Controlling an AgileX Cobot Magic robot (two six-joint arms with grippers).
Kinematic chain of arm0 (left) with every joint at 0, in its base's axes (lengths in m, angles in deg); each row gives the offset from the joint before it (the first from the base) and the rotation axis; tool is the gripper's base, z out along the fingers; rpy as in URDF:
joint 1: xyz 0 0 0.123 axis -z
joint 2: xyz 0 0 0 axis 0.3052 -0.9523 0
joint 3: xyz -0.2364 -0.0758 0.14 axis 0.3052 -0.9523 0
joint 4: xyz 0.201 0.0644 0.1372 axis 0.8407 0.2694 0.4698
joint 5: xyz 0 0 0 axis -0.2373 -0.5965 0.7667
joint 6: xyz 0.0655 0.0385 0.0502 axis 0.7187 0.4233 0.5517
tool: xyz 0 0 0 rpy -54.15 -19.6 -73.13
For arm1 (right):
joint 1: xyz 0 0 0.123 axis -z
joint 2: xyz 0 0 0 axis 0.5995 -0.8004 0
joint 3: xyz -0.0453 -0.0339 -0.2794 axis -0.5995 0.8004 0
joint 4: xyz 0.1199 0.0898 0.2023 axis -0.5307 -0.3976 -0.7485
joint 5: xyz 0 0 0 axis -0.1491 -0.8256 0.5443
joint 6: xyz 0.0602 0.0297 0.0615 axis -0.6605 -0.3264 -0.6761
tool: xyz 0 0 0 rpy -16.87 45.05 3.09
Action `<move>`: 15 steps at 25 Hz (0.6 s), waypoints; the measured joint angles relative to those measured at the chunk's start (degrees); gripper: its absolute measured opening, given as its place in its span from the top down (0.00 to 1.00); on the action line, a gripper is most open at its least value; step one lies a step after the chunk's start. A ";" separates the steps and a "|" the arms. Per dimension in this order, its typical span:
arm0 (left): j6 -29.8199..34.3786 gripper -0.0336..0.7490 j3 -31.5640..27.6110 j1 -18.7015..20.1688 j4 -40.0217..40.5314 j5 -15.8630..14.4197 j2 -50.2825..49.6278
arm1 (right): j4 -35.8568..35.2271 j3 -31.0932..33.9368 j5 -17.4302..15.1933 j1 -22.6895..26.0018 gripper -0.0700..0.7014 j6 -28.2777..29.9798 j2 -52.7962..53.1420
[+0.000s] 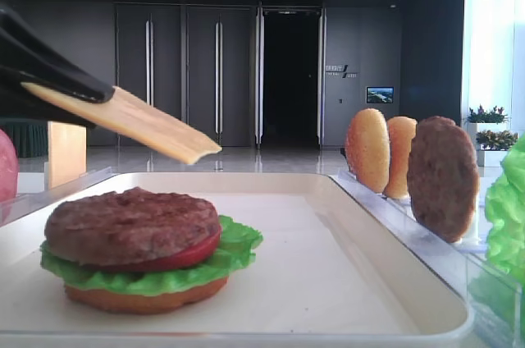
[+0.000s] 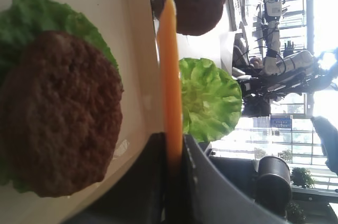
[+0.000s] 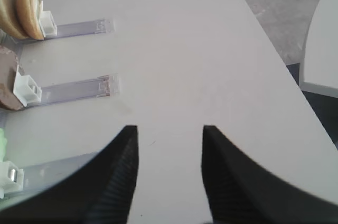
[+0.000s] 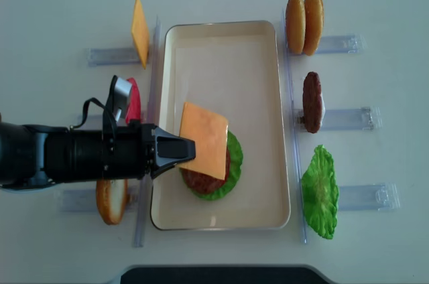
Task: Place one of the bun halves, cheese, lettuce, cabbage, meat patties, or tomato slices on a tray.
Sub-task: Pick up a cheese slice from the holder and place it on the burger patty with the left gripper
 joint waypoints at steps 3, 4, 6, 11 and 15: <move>0.90 0.91 0.00 0.00 0.00 0.00 -1.80 | 0.00 0.00 0.00 0.00 0.55 0.00 0.00; 1.07 0.91 0.00 0.00 -0.06 0.00 -2.23 | 0.00 0.00 0.00 0.00 0.55 0.00 0.00; 1.40 0.91 0.00 0.00 -0.06 0.00 -2.72 | 0.00 0.00 0.00 0.00 0.55 0.00 0.00; 2.10 0.91 0.00 0.00 -0.17 0.00 -2.78 | 0.00 0.00 0.00 0.00 0.55 0.00 0.00; 2.34 0.83 0.13 0.00 -0.22 0.00 -2.84 | 0.00 0.00 0.00 0.00 0.55 0.00 0.00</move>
